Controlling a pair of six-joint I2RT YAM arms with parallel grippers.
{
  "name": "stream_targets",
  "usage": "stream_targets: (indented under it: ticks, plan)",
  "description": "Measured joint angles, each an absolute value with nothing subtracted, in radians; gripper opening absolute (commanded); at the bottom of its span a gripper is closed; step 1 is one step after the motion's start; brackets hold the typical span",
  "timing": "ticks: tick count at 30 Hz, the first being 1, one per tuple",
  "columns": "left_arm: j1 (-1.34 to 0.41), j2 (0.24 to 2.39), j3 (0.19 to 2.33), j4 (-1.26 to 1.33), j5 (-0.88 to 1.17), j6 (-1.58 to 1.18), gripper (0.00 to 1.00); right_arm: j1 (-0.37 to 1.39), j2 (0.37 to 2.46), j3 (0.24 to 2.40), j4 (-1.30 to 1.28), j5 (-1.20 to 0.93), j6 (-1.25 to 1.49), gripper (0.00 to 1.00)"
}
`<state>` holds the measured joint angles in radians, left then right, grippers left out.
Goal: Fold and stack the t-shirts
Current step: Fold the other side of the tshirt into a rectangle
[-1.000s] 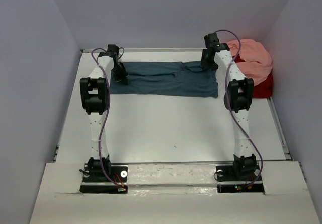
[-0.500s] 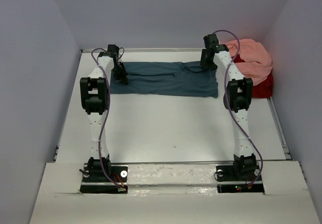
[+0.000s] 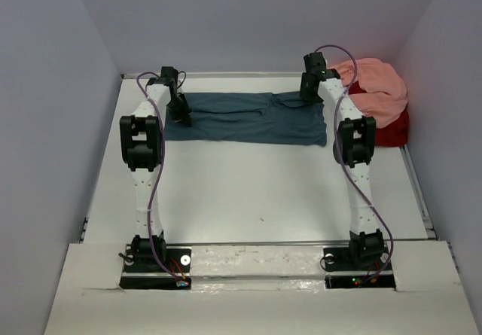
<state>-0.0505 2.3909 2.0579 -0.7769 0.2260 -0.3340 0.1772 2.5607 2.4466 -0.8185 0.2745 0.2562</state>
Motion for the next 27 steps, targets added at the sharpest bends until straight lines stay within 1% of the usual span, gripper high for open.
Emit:
stream_targets:
  ticks: [2, 6, 7, 8, 10, 12, 14, 15, 17, 22, 27]
  plan:
    - [-0.051, 2.391, 2.058, -0.776, 0.226, -0.333, 0.00, 0.177, 2.585, 2.457, -0.806, 0.279, 0.250, 0.50]
    - [-0.051, 2.391, 2.058, -0.776, 0.227, -0.331, 0.00, 0.177, 2.616, 2.458, -0.799, 0.284, 0.239, 0.45]
    - [-0.050, 2.391, 2.058, -0.776, 0.227, -0.331, 0.00, 0.177, 2.616, 2.458, -0.798, 0.286, 0.237, 0.38]
    - [-0.050, 2.391, 2.058, -0.776, 0.227, -0.331, 0.00, 0.178, 2.616, 2.460, -0.796, 0.291, 0.231, 0.35]
    - [-0.050, 2.391, 2.058, -0.776, 0.227, -0.330, 0.00, 0.177, 2.616, 2.459, -0.792, 0.299, 0.229, 0.31]
    - [-0.050, 2.391, 2.058, -0.776, 0.227, -0.330, 0.00, 0.178, 2.616, 2.459, -0.789, 0.308, 0.224, 0.29]
    - [-0.050, 2.391, 2.058, -0.776, 0.227, -0.330, 0.00, 0.178, 2.616, 2.459, -0.780, 0.316, 0.218, 0.24]
    - [-0.050, 2.391, 2.058, -0.776, 0.228, -0.330, 0.00, 0.178, 2.616, 2.458, -0.776, 0.322, 0.213, 0.14]
    - [-0.050, 2.391, 2.058, -0.776, 0.228, -0.330, 0.00, 0.178, 2.616, 2.458, -0.774, 0.331, 0.208, 0.09]
    - [-0.050, 2.391, 2.058, -0.776, 0.228, -0.330, 0.00, 0.178, 2.616, 2.458, -0.754, 0.356, 0.195, 0.05]
    - [-0.051, 2.391, 2.058, -0.776, 0.231, -0.331, 0.00, 0.178, 2.609, 2.435, -0.710, 0.376, 0.186, 0.04]
